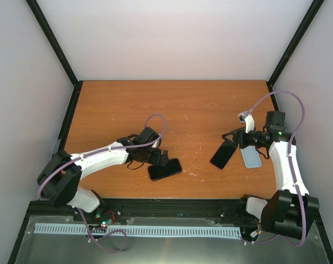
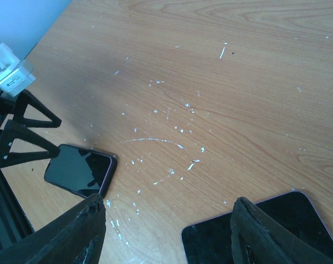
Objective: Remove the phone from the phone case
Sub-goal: Adjust the phone at the center of the board.
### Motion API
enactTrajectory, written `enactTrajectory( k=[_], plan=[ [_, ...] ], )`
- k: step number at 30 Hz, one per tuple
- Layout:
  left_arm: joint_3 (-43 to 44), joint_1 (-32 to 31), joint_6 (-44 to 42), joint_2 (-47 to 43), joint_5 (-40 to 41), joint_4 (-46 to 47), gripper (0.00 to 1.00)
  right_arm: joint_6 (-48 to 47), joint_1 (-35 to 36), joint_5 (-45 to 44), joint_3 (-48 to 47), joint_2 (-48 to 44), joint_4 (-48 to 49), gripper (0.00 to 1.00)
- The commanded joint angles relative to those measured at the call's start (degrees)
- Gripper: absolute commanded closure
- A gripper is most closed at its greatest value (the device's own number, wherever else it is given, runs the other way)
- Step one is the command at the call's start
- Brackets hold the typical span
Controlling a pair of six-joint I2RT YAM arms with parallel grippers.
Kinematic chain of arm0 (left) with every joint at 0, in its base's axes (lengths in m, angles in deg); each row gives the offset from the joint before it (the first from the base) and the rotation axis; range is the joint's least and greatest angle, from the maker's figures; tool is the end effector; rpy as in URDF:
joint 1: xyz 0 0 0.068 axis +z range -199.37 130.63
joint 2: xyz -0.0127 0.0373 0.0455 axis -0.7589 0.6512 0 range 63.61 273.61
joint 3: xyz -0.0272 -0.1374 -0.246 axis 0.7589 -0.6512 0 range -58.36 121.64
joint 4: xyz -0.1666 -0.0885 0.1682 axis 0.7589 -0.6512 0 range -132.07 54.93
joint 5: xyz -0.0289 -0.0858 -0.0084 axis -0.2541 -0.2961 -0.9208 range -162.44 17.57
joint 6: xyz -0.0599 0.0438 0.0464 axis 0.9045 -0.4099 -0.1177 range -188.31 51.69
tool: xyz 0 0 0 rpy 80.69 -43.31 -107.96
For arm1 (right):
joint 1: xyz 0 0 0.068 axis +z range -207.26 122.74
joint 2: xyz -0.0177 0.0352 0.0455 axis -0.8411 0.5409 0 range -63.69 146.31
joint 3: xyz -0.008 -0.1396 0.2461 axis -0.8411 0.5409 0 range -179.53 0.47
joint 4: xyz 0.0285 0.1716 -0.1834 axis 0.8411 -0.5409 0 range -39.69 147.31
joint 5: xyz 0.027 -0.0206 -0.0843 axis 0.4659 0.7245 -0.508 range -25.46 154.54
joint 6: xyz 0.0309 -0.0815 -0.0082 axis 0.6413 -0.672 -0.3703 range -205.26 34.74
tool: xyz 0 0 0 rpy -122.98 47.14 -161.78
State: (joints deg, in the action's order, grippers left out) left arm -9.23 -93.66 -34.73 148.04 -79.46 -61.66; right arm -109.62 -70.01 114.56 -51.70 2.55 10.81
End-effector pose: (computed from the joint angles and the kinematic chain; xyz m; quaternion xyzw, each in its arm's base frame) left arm 0.2020 -0.2104 0.1663 0.1052 0.9626 -0.1986 0.1512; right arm 0.2213 0.0110 0.2578 -0.1955 0.8612 0.3143 0.3484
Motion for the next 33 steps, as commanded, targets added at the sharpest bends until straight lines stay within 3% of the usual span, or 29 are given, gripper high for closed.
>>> enactTrajectory(
  k=[1,5,9,10,18,24,33],
  plan=[
    [-1.12,-5.17,-0.24,-3.5,5.25,-3.81,0.03,-0.51,0.34,0.61,0.39,-0.23,0.46,0.38],
    [1.42,-12.1,-4.64,-1.56,-1.88,-1.78,0.19,-0.62,0.29,0.69,0.31,0.02,0.4,0.38],
    [2.28,-14.08,-6.62,2.37,-11.3,2.81,0.43,-0.77,0.35,0.86,0.23,0.21,0.19,0.38],
    [2.8,-14.07,-6.72,3.84,-11.77,3.28,0.45,-0.78,0.36,0.87,0.25,0.09,0.23,0.38],
    [9.85,-14.07,-11.02,14.61,-11.86,4.01,0.41,-0.51,0.34,0.6,0.48,-0.85,0.54,0.38],
    [15.33,-11.86,-13.44,20.25,-5.65,1.22,0.33,-0.39,0.3,-0.01,0.49,-0.67,0.62,0.39],
    [9.42,-0.48,-11.18,14.38,6.89,-1.75,0.28,-0.16,0.35,-0.52,0.44,-0.4,0.72,0.39]
  ],
)
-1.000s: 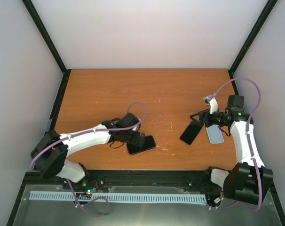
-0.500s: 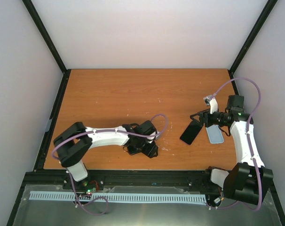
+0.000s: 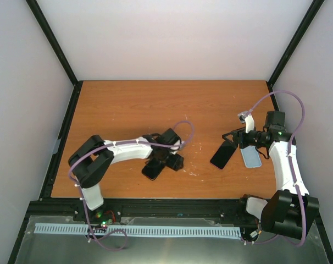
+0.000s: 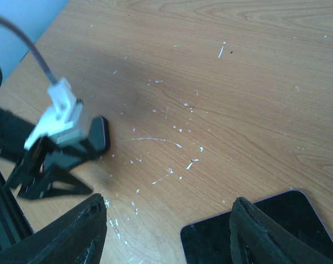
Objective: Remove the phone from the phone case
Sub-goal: Adjust the phone at the center of the board.
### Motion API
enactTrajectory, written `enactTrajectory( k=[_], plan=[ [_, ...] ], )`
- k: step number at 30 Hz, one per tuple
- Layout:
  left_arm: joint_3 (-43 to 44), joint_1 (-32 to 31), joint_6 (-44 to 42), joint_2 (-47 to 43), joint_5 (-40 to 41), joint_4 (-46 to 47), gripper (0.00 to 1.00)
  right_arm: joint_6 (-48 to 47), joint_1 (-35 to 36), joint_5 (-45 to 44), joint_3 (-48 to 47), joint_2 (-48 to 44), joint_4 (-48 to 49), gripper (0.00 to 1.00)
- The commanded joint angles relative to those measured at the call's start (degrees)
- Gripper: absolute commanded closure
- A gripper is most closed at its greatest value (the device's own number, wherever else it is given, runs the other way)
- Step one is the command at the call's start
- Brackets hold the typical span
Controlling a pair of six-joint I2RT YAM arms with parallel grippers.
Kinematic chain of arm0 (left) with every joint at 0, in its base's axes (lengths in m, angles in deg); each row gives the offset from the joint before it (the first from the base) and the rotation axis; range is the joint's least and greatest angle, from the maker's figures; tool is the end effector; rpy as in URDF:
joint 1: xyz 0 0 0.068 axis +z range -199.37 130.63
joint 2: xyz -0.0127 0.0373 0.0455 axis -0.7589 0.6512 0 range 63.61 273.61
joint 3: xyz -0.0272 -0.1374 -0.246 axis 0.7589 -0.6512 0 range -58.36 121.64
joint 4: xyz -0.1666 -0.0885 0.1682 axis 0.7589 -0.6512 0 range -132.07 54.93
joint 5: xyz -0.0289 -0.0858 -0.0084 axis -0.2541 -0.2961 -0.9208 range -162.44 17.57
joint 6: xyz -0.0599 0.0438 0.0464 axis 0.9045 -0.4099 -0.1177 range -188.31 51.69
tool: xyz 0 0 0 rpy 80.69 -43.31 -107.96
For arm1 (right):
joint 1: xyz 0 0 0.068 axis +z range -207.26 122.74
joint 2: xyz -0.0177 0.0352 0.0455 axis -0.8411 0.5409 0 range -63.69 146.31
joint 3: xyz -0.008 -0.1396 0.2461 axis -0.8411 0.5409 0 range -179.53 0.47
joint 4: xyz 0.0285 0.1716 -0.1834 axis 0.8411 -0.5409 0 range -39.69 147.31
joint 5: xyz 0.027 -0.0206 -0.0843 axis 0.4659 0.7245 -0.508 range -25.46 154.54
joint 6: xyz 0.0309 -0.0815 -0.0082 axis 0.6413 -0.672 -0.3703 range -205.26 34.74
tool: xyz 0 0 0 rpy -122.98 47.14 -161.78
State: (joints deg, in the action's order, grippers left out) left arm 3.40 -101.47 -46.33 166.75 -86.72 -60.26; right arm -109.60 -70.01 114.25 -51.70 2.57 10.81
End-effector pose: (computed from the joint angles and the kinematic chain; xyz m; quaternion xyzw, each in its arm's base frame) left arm 0.2049 -0.2944 0.1332 0.2769 0.9316 -0.2186 0.0874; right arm 0.2215 0.0107 0.2574 -0.1948 0.8624 0.3121 0.3477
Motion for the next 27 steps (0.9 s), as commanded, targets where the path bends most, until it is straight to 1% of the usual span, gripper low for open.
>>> enactTrajectory(
  k=[1,3,6,9,11,16,19,23,27],
  plan=[
    [-4.08,9.19,0.91,-5.78,14.49,-2.93,0.27,-0.16,0.3,-0.24,0.41,-0.21,0.71,0.39],
    [-5.61,12.31,1.61,-8.86,14.5,-2.35,0.23,-0.25,0.33,-0.14,0.33,0.07,0.58,0.39],
    [-5.63,13.47,1.81,-11.29,16.04,-3.65,0.2,-0.27,0.27,-0.21,0.41,-0.11,0.61,0.39],
    [-6.14,13.41,5.65,-14.12,16.09,-6.7,0.11,-0.06,0.27,-0.29,0.55,-0.75,0.8,0.39],
    [-8.46,13.39,8.77,-17.61,15.25,-7.72,0.04,0.01,0.27,-0.32,0.58,-0.87,0.93,0.39],
    [-14.31,13.34,13.13,-22.81,14.18,-10.27,0.03,-0.15,0.35,-0.23,0.4,-0.05,0.71,0.38],
    [-18.03,13.36,14.4,-24.91,12.67,-10.13,0.02,-0.25,0.3,-0.14,0.28,0.18,0.69,0.38],
    [-21.02,13.06,15.1,-25.77,9.13,-8.52,0.02,-0.27,0.35,-0.13,0.3,0.32,0.62,0.38],
    [-21.57,11.57,15.49,-25.22,6.12,-6.94,0.03,-0.13,0.29,-0.23,0.39,0.1,0.71,0.38]
  ],
)
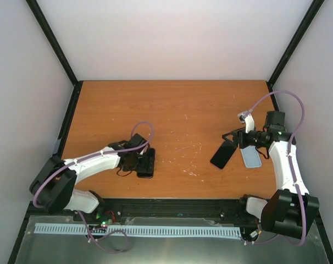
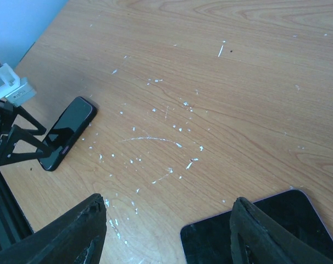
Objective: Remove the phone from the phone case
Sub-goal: Adjust the phone at the center of the board.
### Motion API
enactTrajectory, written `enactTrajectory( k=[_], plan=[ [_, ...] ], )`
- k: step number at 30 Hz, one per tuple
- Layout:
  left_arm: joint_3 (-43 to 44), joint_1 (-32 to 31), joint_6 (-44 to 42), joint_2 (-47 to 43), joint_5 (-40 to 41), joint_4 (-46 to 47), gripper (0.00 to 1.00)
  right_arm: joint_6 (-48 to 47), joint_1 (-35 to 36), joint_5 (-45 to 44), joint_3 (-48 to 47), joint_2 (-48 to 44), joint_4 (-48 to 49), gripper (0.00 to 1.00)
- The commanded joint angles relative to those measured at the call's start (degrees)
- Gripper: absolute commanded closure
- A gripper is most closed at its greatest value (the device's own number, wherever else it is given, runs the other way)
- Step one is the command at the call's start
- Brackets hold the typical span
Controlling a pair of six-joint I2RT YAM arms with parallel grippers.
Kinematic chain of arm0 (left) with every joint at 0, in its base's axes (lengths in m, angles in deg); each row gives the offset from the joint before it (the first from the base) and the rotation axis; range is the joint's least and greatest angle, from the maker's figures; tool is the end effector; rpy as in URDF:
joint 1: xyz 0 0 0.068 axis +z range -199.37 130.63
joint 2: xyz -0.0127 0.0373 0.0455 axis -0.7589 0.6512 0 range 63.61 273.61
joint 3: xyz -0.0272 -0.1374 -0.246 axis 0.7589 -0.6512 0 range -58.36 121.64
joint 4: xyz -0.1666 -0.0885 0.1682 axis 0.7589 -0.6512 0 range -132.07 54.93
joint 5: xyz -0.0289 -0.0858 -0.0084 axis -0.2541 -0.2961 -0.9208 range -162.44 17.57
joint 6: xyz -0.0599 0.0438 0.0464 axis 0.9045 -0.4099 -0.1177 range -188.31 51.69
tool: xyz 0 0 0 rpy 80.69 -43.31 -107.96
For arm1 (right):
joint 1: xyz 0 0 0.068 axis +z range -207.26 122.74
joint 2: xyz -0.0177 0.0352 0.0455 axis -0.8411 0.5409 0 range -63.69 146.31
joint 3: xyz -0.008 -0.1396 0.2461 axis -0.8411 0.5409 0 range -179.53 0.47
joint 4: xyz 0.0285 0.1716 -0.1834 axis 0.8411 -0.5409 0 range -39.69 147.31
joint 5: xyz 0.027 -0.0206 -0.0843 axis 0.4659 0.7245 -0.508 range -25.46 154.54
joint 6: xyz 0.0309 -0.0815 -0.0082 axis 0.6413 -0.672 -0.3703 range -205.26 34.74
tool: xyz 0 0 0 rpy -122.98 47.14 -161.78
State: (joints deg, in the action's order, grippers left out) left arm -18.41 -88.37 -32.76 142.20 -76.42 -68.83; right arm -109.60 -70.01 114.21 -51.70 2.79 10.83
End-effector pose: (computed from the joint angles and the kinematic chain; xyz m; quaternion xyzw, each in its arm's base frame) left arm 0.1776 -0.1508 0.1380 0.0351 0.9870 -0.1200 0.1008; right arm 0.2221 0.0106 0.2567 -0.1940 0.8630 0.3125 0.3463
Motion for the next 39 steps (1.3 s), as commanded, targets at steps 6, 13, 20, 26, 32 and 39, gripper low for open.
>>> enactTrajectory(
  k=[6,13,20,26,32,39],
  plan=[
    [2.1,-7.61,3.56,4.24,-8.79,6.38,0.08,-0.01,0.3,-0.28,0.31,0.31,0.74,0.38],
    [12.08,-12.75,1.0,15.67,-13.25,17.15,0.09,0.31,0.29,-0.75,0.22,0.54,0.93,0.38],
    [28.83,-15.25,-3.65,29.12,-14.72,19.84,0.1,0.59,0.35,-2.23,0.18,0.83,1.18,0.38],
    [26.76,-15.16,-4.95,22.39,-6.47,15.76,0.07,-0.86,1.69,-8.87,-0.42,0.29,-0.3,0.38],
    [15.24,-14.36,-4.14,12.19,-1.85,14.23,0.05,-5.52,7.42,-8.25,-3.21,7.71,-6.97,0.51],
    [7.55,-13.74,-1.84,9.13,-3.43,18.74,0.15,-5.4,23.23,-28.63,-3.45,17.03,-3.56,0.88]
  ],
)
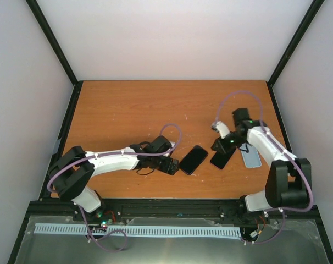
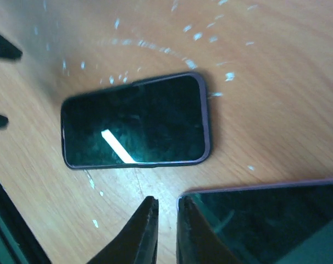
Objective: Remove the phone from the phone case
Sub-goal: Adjust the phone at the center of the board.
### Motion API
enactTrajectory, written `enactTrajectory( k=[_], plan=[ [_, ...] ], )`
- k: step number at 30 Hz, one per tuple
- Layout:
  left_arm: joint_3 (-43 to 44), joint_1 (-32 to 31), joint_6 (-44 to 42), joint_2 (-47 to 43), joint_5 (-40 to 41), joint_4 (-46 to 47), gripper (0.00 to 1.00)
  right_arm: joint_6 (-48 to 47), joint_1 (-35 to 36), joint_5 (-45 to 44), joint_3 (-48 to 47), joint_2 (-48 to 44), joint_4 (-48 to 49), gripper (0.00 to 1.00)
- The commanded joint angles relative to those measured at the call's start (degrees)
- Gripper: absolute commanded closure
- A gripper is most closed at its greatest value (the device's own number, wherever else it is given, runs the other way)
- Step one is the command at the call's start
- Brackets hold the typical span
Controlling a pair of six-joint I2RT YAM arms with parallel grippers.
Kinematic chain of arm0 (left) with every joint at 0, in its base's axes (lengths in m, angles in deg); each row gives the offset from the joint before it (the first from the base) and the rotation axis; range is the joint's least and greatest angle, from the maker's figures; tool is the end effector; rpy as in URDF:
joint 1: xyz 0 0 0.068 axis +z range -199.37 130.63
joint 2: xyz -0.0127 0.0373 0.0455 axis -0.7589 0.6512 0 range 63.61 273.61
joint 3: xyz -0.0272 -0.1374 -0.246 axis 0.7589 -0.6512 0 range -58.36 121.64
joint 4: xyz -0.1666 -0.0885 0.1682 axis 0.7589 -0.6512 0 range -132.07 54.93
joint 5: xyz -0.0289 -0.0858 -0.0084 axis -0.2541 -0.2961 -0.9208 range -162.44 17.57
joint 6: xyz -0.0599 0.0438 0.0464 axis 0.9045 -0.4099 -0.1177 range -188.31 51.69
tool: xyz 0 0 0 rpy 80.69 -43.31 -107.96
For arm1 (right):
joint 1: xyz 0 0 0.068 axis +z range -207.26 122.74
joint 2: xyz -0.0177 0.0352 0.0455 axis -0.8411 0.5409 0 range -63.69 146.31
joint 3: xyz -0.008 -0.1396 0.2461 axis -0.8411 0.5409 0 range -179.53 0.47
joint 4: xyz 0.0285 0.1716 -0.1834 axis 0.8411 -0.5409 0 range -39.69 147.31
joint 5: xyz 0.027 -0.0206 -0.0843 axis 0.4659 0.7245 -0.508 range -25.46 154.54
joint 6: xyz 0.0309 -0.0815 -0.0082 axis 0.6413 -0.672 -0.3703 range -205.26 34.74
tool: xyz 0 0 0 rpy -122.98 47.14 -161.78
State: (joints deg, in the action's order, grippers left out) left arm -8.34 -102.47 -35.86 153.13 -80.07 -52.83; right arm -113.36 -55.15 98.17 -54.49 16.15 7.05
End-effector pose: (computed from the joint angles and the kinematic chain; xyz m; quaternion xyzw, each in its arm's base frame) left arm 0.1834 -0.2616 0.1575 0.1901 0.9385 -0.2379 0.1630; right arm 0.2444 0.0522 0.2050 -0.2835 0.9067 0.2516 0.1852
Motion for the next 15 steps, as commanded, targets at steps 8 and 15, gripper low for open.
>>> enactTrajectory(
  k=[8,15],
  plan=[
    [-5.53,0.63,2.28,-5.31,1.8,5.12,0.15,1.37,16.85,-19.98,-1.18,12.77,1.87,0.95],
    [-7.4,0.72,3.76,-10.4,4.96,3.96,0.14,2.48,19.66,-22.28,-3.21,19.78,3.52,0.96]
  ],
)
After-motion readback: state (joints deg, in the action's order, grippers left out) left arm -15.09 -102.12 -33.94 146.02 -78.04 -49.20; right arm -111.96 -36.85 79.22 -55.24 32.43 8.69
